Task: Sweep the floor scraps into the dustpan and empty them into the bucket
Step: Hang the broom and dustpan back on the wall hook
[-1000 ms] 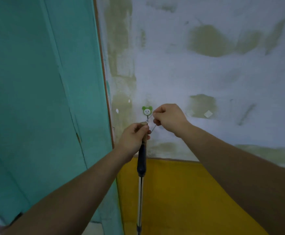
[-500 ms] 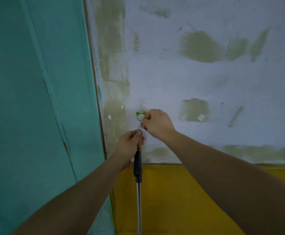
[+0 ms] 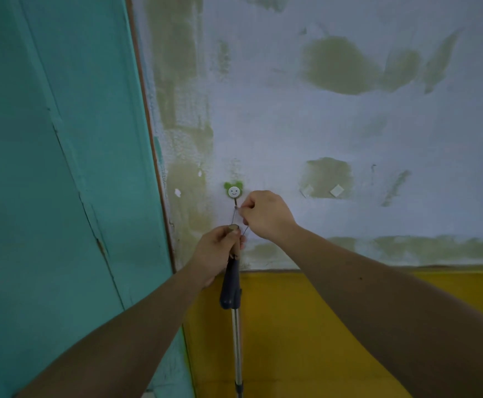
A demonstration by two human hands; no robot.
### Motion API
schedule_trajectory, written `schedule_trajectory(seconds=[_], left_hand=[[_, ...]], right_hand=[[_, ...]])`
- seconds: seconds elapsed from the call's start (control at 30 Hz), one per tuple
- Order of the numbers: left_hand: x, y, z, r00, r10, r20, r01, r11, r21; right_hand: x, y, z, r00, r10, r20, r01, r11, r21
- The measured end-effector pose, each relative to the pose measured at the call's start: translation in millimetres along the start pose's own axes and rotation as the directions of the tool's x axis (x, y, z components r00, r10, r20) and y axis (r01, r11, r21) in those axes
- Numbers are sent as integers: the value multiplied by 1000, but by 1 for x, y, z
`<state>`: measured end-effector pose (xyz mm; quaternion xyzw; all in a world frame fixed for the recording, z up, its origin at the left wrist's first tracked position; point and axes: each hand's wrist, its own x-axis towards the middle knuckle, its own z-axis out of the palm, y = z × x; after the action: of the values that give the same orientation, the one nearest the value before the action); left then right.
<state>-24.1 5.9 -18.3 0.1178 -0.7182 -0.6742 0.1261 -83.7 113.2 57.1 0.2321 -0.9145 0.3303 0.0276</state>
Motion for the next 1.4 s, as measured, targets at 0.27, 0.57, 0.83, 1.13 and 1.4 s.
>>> schedule_trajectory(seconds=[0.27,0.57,0.83,1.13,1.4], left_hand=[[-11,-15,1,996,37,-76,-19,975,220],[-16,-16,3,990,111,-86,-70,920,385],[-8,-6,-1,996,66,-52,-38,908,418],[-3,-6,-4,999,46,13,-48,892,449],[-8,-8,4,999,39,-4,-32,868,495]], right_hand=[[-5,3,16,999,-6,32,4,999,34],[-5,3,21,998,-64,11,65,994,-82],[-5,2,19,996,-76,40,79,994,-73],[-1,3,16,988,-123,91,141,961,-236],[-3,8,8,967,-198,158,240,919,-314]])
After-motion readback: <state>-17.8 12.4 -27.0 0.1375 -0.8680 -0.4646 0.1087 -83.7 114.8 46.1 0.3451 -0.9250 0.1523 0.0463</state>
